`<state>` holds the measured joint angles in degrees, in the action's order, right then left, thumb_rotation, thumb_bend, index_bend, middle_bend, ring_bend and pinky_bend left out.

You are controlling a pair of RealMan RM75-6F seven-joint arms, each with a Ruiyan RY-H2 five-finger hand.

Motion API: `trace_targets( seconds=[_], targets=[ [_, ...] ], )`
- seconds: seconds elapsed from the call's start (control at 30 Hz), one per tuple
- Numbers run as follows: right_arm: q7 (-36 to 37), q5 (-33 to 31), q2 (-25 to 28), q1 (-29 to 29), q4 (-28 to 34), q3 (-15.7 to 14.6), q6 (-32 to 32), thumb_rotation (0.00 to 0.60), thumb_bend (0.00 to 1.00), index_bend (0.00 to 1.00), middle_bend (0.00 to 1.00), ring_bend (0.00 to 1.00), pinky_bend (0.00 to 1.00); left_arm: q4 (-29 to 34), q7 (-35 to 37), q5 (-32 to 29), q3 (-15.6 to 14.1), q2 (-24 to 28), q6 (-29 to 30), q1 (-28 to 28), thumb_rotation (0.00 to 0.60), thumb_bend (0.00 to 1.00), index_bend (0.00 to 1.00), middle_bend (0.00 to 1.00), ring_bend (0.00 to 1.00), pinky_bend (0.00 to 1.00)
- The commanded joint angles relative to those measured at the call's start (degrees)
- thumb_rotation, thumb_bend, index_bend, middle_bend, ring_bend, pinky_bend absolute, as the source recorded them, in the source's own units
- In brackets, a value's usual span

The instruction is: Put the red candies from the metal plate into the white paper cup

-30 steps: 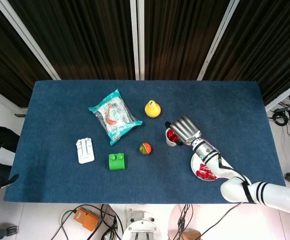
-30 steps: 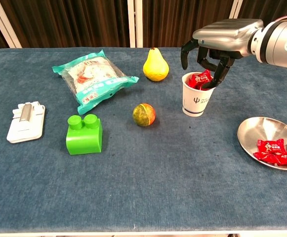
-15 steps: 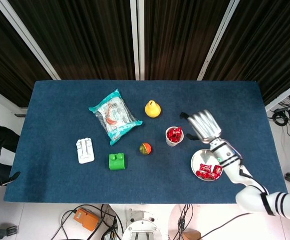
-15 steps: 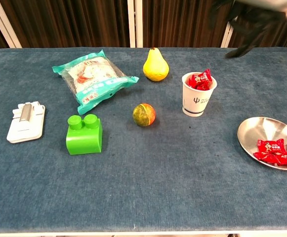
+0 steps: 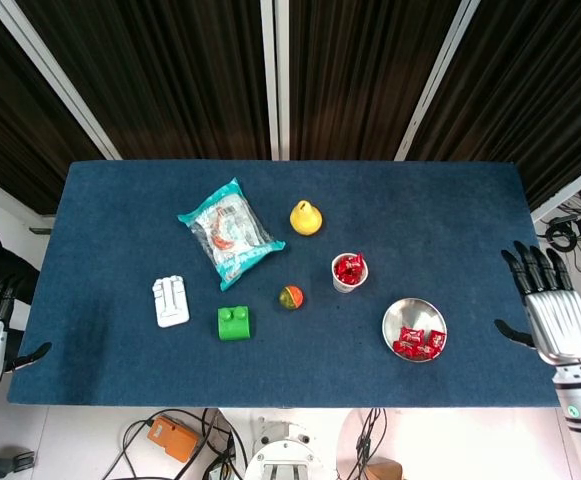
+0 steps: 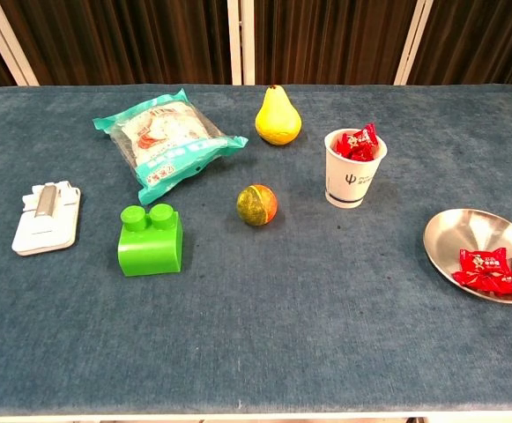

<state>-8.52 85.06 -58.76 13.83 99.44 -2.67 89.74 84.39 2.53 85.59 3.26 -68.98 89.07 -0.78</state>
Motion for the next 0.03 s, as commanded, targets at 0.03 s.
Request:
trace_targets(
  seconds=[0.03],
  targets=[
    [3.0, 3.0, -0.3, -4.0, -1.9, -1.9, 3.6, 0.600, 0.26, 0.00, 0.06, 0.00, 0.00, 0.2, -0.1, 0.4, -0.2, 0.0, 0.4, 0.2, 0.600, 0.00, 0.00, 0.03, 0.00, 0.00]
  ],
)
